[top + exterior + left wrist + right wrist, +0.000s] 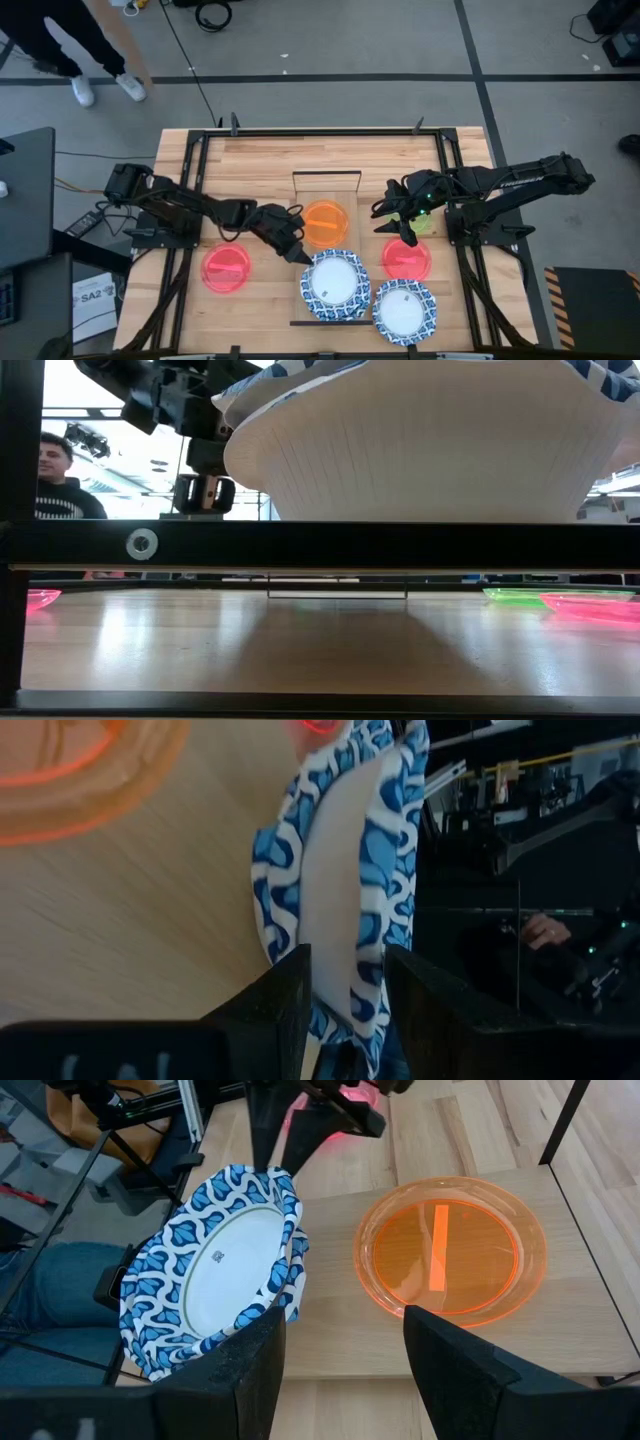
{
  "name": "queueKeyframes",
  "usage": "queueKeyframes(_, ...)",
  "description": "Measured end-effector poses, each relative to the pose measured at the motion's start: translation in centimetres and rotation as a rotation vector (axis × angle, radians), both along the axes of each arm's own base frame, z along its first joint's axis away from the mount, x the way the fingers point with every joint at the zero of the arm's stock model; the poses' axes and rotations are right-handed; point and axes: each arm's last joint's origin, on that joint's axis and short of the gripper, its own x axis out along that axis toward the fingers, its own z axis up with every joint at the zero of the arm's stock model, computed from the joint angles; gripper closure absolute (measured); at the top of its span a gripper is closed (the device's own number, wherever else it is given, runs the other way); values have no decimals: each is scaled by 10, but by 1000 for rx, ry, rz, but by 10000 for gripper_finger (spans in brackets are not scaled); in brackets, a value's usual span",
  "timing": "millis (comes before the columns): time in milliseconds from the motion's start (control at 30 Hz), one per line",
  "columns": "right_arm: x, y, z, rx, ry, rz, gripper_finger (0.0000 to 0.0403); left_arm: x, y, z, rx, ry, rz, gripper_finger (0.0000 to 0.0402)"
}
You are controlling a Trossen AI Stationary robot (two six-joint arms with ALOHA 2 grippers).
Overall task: Place and stack plates onto a shelf
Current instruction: Stack the green transparent plate on the orange transparent plate on the shelf
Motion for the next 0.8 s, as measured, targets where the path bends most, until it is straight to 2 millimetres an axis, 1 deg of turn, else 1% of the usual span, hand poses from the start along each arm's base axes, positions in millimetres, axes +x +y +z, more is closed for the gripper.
queueKeyframes(167, 0, 0, 0, 0, 0, 0, 192, 2, 9, 0, 0, -2, 29, 267)
queueKeyframes(333, 0, 0, 0, 0, 0, 0, 192, 1, 11, -2, 22, 17, 65, 267)
queueKeyframes(433, 0, 0, 0, 0, 0, 0, 192, 0, 8, -2, 25, 24, 61, 267)
queueKeyframes(667, 0, 0, 0, 0, 0, 0, 192, -2, -6, -3, 24, 27, 15, 267)
queueKeyframes(800, 0, 0, 0, 0, 0, 0, 192, -3, -8, -4, 20, 42, -3, 267)
